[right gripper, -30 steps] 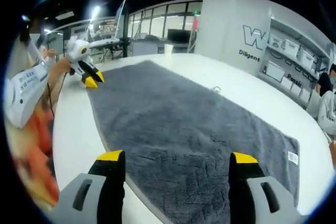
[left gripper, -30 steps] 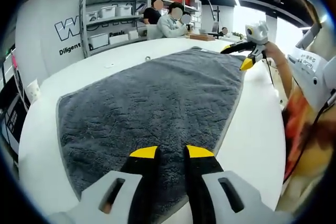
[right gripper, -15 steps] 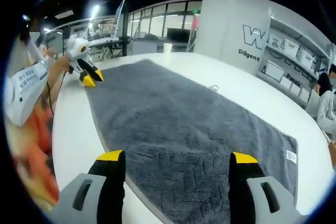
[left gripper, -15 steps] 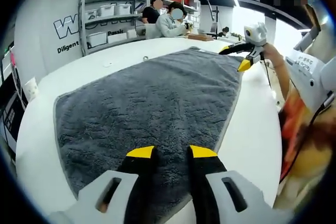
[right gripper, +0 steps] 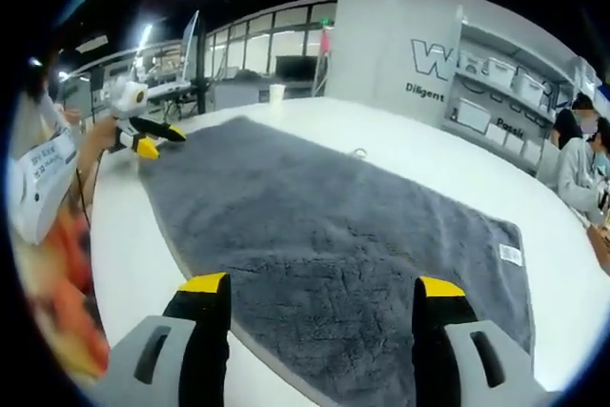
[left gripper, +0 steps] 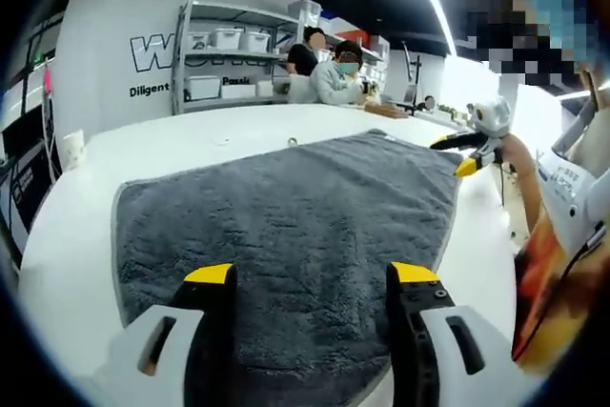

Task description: Open the folded towel by lifting each exposed corner and separating the folded layers until the towel lies flat within the target outline without major curled edges

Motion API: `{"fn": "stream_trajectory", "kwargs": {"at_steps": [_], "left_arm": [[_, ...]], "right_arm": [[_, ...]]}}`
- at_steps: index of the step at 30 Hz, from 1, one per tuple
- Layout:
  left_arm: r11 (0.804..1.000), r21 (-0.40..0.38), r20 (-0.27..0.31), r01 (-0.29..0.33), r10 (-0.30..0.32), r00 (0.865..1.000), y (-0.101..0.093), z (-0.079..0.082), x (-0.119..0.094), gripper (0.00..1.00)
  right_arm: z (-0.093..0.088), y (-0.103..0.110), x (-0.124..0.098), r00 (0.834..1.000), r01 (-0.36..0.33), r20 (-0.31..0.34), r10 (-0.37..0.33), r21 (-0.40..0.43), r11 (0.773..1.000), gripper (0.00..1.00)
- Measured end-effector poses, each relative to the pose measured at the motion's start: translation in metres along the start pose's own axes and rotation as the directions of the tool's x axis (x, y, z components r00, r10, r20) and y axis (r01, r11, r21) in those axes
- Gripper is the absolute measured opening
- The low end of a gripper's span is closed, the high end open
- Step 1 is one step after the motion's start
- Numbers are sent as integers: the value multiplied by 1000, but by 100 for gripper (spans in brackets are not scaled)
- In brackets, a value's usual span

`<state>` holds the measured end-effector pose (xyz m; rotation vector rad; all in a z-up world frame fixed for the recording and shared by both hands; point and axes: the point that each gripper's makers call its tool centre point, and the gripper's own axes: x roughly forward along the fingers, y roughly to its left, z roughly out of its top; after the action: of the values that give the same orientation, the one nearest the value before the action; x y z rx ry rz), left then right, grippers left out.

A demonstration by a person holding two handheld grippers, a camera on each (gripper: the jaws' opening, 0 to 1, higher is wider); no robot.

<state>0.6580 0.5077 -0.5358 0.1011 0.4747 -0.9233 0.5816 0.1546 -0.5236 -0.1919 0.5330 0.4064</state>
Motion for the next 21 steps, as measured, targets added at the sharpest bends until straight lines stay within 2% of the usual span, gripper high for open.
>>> {"fn": "stream_trajectory", "kwargs": {"at_steps": [3, 8, 11, 17, 21], "left_arm": [[1000, -17, 12, 17, -17, 1000, -3, 2, 1, 73], [998, -60, 36, 17, -15, 999, -2, 8, 1, 92], [997, -72, 26, -4, 6, 1000, 3, 6, 2, 94], [998, -66, -9, -1, 0, 1000, 2, -1, 3, 100], [998, -63, -10, -4, 3, 1000, 1, -1, 1, 100]], "right_arm": [[-8, -14, -7, 999, 50, -12, -50, 29, 998, 74], [-19, -30, -16, 995, 100, -25, -98, 82, 992, 72], [-28, -37, -20, 992, 127, -40, -123, 106, 986, 72], [-54, -60, -34, 974, 209, -116, -194, 141, 968, 72], [-62, -67, -43, 968, 236, -128, -218, 156, 959, 72]]}}
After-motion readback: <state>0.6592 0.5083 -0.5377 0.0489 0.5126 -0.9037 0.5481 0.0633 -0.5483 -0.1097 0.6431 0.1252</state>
